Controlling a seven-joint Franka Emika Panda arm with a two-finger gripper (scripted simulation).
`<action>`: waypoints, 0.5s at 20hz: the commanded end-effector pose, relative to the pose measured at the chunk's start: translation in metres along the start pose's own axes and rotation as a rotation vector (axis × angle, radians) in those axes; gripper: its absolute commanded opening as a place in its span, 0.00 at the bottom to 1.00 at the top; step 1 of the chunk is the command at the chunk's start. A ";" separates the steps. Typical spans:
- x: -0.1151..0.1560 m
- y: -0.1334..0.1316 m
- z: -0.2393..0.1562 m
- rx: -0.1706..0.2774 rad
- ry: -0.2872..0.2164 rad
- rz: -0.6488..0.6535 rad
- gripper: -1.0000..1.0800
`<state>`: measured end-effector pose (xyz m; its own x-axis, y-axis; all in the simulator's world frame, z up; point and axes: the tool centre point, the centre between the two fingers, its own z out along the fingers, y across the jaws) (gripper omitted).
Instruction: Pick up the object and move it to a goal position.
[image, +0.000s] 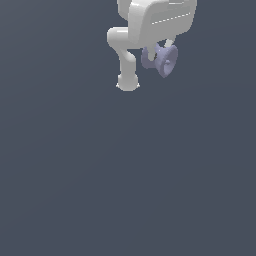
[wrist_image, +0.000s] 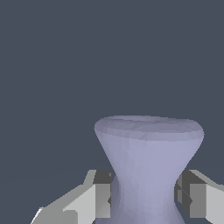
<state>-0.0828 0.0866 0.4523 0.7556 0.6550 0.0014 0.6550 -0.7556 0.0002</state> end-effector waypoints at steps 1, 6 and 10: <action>0.001 0.000 -0.018 0.000 -0.001 0.001 0.00; 0.004 0.000 -0.042 0.000 -0.001 0.001 0.00; 0.006 0.000 -0.054 0.000 -0.001 0.001 0.00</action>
<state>-0.0789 0.0901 0.5018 0.7563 0.6543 0.0006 0.6543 -0.7563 0.0002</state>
